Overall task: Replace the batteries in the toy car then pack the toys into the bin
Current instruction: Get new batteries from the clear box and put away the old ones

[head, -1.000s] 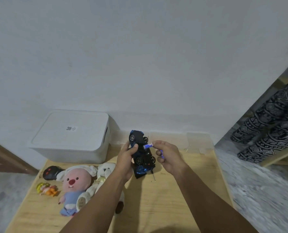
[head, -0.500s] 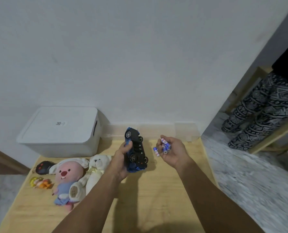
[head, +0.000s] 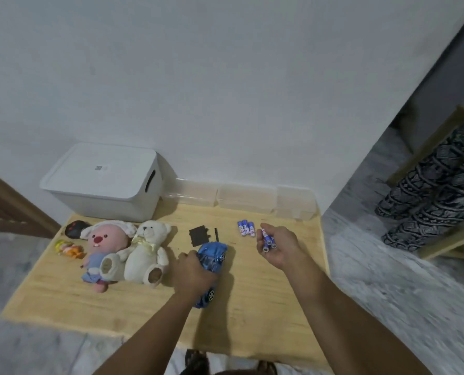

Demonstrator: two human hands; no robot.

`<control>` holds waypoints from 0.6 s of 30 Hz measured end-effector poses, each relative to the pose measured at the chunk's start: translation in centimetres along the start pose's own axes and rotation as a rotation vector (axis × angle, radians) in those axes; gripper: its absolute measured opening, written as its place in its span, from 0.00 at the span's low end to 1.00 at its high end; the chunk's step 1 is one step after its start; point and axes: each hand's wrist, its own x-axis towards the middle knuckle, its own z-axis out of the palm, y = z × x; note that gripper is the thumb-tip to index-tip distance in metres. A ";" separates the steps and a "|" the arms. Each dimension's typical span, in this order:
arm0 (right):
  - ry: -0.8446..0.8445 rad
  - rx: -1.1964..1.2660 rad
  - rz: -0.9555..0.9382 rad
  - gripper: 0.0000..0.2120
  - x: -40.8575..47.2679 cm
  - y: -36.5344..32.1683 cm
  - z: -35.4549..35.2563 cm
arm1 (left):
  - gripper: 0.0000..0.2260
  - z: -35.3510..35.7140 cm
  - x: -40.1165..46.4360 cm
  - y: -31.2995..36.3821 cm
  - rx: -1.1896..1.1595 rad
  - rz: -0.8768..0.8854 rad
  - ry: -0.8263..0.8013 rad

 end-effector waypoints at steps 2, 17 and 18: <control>0.013 -0.012 0.006 0.09 0.3 0.0 -0.7 | 0.27 1.0 -1.4 0.2 0.133 -0.036 0.037; -0.007 -0.035 0.021 0.07 1.8 -3.2 -3.9 | 0.42 3.5 -3.0 3.3 0.228 -0.171 0.140; -0.004 -0.038 0.019 0.05 1.9 -3.6 -4.1 | 0.43 3.5 -2.8 4.1 0.220 -0.143 0.161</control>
